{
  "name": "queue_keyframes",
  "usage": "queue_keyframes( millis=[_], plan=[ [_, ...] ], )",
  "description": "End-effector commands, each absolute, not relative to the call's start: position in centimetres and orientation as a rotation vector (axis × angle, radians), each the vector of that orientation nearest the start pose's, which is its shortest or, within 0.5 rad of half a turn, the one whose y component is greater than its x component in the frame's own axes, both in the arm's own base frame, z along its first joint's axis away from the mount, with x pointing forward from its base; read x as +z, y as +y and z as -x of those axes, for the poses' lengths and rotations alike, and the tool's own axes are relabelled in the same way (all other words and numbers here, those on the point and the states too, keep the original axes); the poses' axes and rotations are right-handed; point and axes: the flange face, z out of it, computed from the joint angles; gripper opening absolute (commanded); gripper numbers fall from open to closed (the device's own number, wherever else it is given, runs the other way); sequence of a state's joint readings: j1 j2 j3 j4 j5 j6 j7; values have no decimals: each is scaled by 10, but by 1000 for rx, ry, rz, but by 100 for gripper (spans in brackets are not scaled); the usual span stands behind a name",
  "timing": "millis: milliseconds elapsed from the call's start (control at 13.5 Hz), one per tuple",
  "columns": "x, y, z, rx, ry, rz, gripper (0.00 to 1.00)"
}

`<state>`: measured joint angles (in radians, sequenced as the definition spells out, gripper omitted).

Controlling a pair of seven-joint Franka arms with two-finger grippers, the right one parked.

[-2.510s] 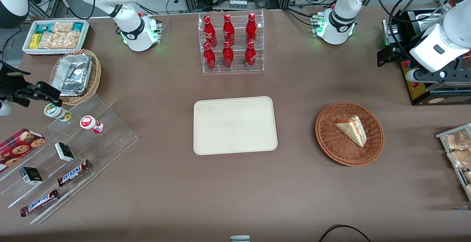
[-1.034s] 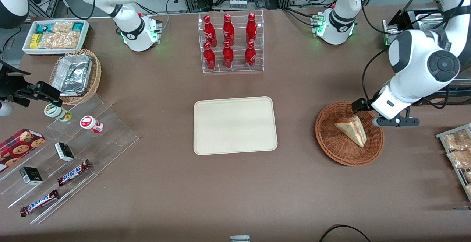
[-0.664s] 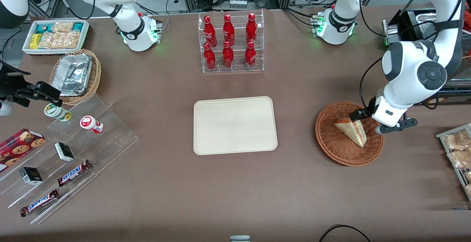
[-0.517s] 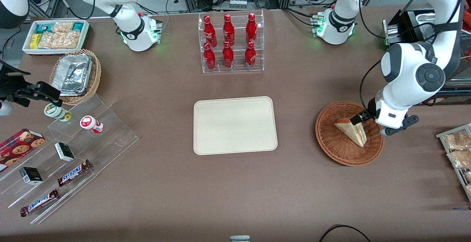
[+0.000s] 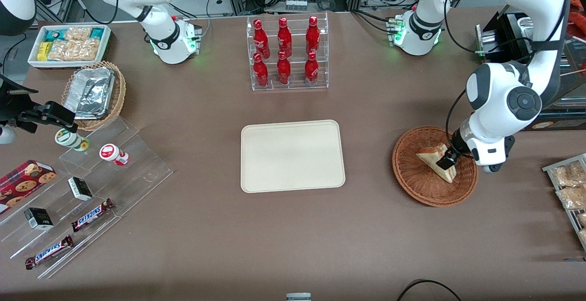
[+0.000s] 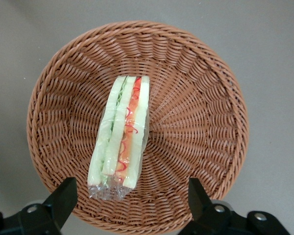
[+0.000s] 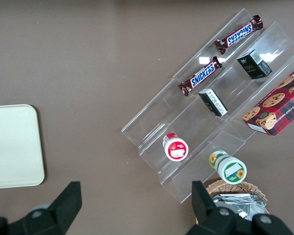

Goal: Place sandwich from basket to tray
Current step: 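Lower the open left gripper and close it on the wrapped sandwich, then lift the sandwich out of the basket with the left gripper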

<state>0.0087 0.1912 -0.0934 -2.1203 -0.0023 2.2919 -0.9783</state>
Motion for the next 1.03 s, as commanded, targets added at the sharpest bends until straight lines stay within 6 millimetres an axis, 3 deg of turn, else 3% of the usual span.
queue_keyframes(
  millis=[0,960],
  plan=[
    [306,-49,-564,27,-1385,2824,100],
    [247,-47,-556,148,-1304,2776,100]
  ],
)
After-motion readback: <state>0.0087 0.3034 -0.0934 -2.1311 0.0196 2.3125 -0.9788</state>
